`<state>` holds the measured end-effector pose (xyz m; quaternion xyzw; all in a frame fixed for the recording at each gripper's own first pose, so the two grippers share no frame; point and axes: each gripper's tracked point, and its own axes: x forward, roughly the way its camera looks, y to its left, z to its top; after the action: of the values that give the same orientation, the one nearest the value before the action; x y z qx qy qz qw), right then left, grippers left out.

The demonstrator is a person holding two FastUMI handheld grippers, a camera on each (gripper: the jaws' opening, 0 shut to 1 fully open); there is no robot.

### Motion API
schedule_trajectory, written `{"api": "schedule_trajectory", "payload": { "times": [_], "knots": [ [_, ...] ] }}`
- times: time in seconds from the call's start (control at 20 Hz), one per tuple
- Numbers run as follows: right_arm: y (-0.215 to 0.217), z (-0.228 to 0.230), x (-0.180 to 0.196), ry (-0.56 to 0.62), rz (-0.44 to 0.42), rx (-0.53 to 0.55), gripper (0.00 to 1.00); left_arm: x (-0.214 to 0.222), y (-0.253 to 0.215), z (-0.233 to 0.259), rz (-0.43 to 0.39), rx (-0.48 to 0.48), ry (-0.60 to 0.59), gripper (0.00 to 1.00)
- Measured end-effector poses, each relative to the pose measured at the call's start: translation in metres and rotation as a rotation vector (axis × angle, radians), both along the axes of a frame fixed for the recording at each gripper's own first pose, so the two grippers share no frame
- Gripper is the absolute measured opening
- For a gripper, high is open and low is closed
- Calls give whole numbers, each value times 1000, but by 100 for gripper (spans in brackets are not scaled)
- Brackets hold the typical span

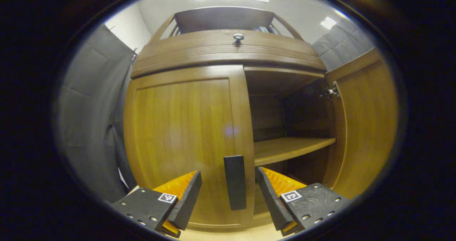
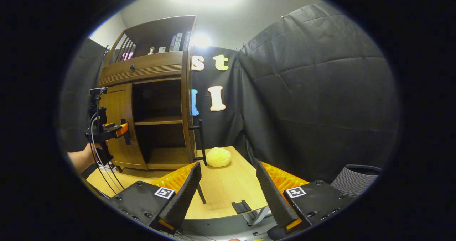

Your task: Open the right door of the double-door shoe cabinet with the right hand, and open the left door with the left hand.

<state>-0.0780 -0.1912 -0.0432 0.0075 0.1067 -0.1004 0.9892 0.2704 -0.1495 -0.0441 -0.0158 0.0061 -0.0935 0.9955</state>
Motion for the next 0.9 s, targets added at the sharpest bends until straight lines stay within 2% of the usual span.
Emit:
{"api": "schedule_trajectory", "payload": {
  "times": [0.05,0.1,0.2,0.25,0.35,0.4,0.45,0.5,0.55,0.6,0.7,0.75,0.8,0.9],
  "knots": [
    [0,-1,0,4,0,-1,98,8,-1,-8,4,-11,22,92],
    [0,-2,1,8,1,-1,94,13,-1,-14,8,-20,42,87],
    [2,-3,2,14,7,3,98,23,-3,-21,1,-34,64,84],
    [3,-3,4,15,13,7,98,18,-9,-17,-12,-47,60,74],
    [8,-4,8,18,22,8,98,28,-10,-18,-6,1,40,53],
    [9,-4,10,18,27,7,94,28,-12,-16,-10,19,36,43],
    [11,-2,12,16,34,6,98,17,-10,-10,-1,3,35,33],
    [13,-2,13,12,40,2,98,25,-12,-17,-2,2,43,22],
    [14,-1,14,9,45,-5,98,25,-11,-18,0,2,50,27],
    [15,-1,16,8,50,-10,94,23,-11,-18,-1,3,63,22],
    [17,0,17,4,62,-11,98,17,-10,-17,-7,-8,68,22],
    [19,0,19,1,67,-7,94,12,-8,-16,-9,-11,66,22],
    [20,1,21,-4,72,-2,98,6,-7,-15,-8,-13,65,22],
    [22,2,24,-10,82,5,94,-8,-1,-14,-5,-18,65,22]
  ]
}}
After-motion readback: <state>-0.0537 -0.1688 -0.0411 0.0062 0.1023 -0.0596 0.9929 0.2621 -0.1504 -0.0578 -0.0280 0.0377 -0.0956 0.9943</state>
